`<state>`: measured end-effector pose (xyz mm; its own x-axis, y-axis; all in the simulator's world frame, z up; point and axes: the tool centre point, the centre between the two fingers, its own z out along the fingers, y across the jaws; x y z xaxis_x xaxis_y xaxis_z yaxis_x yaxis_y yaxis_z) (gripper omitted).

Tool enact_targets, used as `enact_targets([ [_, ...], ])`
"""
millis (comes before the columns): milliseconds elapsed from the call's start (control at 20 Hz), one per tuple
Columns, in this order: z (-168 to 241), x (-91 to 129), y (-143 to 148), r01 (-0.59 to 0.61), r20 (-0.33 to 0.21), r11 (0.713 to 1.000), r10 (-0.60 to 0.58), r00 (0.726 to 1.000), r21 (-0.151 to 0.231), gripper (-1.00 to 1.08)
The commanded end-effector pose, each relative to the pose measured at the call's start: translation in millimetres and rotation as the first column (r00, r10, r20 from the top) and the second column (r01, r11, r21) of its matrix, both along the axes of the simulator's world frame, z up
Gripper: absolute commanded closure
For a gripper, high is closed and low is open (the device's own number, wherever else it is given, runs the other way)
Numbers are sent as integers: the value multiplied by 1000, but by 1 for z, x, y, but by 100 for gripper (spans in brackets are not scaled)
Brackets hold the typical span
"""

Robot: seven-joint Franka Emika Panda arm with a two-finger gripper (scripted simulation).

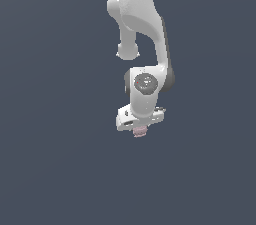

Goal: Pick up the object and move it to a goal position.

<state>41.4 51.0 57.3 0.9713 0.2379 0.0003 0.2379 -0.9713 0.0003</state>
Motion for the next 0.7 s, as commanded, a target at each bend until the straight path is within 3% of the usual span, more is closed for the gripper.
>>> enact_targets([
  [0,3,14,6,0,0,1000,0,1000,0,108],
  [650,11,51,21,0,0,1000,0,1000,0,108],
])
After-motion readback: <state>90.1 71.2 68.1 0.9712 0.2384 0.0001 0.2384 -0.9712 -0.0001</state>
